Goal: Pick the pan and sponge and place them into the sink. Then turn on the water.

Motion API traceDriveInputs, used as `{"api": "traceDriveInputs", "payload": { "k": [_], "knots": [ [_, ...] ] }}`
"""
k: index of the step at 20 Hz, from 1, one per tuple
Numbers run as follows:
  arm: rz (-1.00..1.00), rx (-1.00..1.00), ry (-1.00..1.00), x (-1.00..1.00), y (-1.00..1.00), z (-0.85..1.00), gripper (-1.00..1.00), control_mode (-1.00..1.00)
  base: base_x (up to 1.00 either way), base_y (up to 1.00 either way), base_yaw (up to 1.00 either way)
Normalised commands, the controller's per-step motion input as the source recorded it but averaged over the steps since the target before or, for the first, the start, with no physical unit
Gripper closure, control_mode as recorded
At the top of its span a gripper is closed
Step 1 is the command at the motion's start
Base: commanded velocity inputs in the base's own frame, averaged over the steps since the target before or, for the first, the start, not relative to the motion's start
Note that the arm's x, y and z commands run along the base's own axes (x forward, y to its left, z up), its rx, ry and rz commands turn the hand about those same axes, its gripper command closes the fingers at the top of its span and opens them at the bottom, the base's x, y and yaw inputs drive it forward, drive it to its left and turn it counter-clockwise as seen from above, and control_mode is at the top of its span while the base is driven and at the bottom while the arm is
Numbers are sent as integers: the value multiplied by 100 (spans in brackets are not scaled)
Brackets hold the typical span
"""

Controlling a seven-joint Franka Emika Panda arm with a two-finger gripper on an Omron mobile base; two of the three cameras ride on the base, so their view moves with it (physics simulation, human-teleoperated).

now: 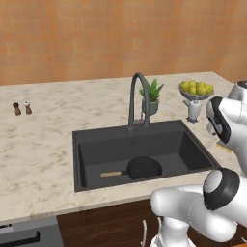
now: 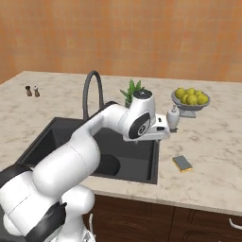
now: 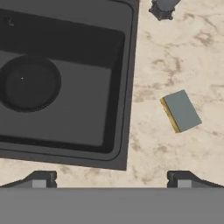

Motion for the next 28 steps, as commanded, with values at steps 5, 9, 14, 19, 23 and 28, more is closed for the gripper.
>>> {"api": "traceDriveInputs", "payload": {
  "k": [5,9,14,19,23,28],
  "knots": [
    [0,-4,6,1,-52,-22,-100,-100,0,0,0],
    [3,-6,13,0,-42,-33,-100,-100,0,0,0],
    [4,-1,12,0,-29,-30,-100,-100,0,0,0],
    [4,0,7,2,-17,-25,-100,-100,0,0,0],
    [3,0,5,14,-12,-25,-100,-100,0,0,0],
    [2,2,3,27,-18,-25,-100,-100,0,0,0]
  ]
}}
